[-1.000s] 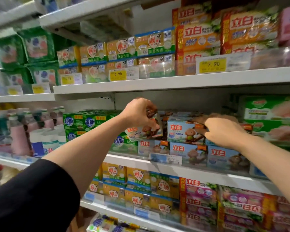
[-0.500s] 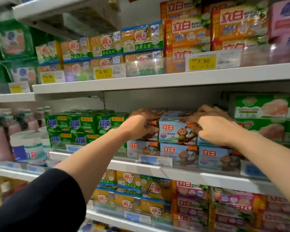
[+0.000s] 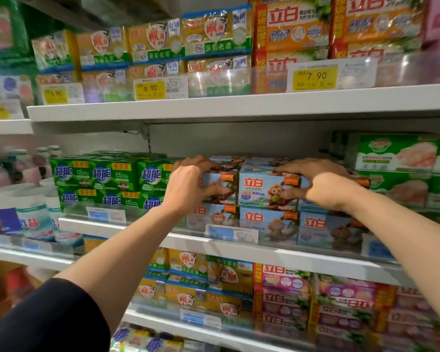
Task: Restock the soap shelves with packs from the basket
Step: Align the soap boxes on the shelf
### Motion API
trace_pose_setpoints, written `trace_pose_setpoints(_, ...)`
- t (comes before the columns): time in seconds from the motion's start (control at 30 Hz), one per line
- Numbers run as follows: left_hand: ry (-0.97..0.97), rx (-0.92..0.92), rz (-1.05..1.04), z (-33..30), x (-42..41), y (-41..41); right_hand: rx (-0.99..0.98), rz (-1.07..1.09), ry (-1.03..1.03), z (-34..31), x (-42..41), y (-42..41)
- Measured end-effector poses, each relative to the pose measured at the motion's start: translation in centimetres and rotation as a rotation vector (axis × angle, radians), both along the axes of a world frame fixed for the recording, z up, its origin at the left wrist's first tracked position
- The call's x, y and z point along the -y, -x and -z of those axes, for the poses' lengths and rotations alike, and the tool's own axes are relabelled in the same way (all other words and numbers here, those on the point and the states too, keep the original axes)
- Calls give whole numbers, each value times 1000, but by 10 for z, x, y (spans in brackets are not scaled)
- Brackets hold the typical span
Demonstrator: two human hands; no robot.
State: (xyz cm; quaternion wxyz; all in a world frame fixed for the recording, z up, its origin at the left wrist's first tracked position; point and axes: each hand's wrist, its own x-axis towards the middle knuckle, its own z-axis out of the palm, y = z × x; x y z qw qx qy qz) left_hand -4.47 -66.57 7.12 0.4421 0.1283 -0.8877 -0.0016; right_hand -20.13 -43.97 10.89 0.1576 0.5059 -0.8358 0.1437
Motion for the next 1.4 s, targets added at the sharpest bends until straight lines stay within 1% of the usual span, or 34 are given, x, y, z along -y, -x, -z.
trace_pose_setpoints(0.07, -14, -5, 16, 0, 0, 0, 0, -15, 6, -1, -1, 0)
trace_pose_setpoints(0.17, 51, -27, -61, 13, -3, 2, -73, -5, -21, 2, -1, -3)
trace_pose_setpoints(0.23, 106, -102, -103, 32, -9, 5, -194, 31, -71, 8, -1, -6)
trace_pose_setpoints(0.3, 83, -213, -92, 50, -18, 5, -311, 55, -59, 16, -4, -9)
trace_pose_setpoints(0.33, 54, -252, -95, 57, -22, 5, -338, 65, -34, 19, -6, -11)
trace_pose_setpoints(0.4, -2, -291, -127, 69, -29, 2, -356, 84, -11, 26, -11, -16)
trace_pose_setpoints(0.5, -52, -274, -153, 87, -40, -1, -377, 102, -20, 36, -19, -24)
trace_pose_setpoints(0.63, -84, -244, -106, 103, -67, -3, -322, 113, 19, 41, -34, -40)
trace_pose_setpoints(0.77, -128, -211, 80, 105, -119, 0, -260, 104, 49, 57, -74, -49)
trace_pose_setpoints(0.87, -190, -139, 272, 102, -180, 7, -169, 171, 52, 72, -134, -54)
trace_pose_setpoints(0.97, -233, -61, 479, 107, -253, 13, -115, 302, 28, 91, -215, -64)
trace_pose_setpoints(1.1, -192, 33, 743, 122, -364, 16, -52, 504, 29, 118, -344, -89)
trace_pose_setpoints(1.2, -154, 109, 941, 136, -449, 12, -11, 669, 32, 133, -438, -124)
trace_pose_setpoints(1.27, -127, 159, 1054, 145, -504, 10, 63, 802, 24, 144, -494, -151)
trace_pose_setpoints(1.4, -120, 316, 1293, 163, -610, -5, 109, 1022, 103, 175, -591, -206)
